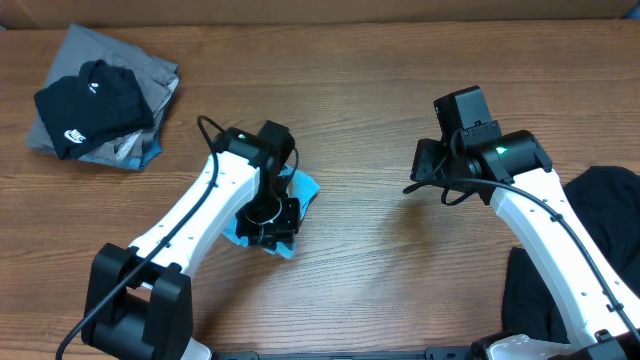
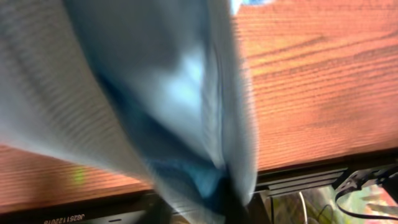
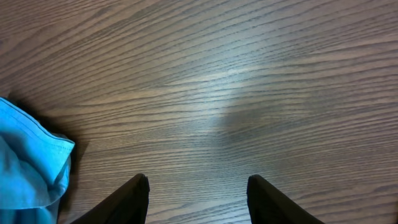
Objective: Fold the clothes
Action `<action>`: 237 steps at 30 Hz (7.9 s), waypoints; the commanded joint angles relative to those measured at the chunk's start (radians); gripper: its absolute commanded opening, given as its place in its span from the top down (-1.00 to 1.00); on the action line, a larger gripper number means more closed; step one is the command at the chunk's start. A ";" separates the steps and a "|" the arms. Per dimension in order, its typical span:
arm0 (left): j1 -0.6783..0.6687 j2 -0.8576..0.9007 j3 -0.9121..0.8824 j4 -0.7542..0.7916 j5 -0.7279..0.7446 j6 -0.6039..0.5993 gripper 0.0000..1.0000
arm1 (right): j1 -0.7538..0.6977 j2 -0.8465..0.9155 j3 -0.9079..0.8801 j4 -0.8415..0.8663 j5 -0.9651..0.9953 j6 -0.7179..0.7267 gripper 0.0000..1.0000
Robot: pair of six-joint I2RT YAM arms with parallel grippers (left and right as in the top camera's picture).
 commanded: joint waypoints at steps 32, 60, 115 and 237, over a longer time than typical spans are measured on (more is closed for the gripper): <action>0.439 0.033 -0.296 0.464 -0.172 0.146 0.31 | 0.373 0.415 -0.008 0.621 -0.407 -0.105 -0.65; 0.439 0.033 -0.296 0.467 -0.172 0.146 0.25 | 0.228 0.356 0.045 0.345 -0.313 -0.233 -0.19; 0.531 0.034 -0.112 0.330 0.012 0.091 -1.00 | 0.327 0.456 0.054 0.445 -0.528 -0.124 0.47; 0.450 -0.771 0.508 -0.144 0.008 0.595 -1.00 | 0.143 -0.708 0.088 0.055 -0.121 -0.080 -1.00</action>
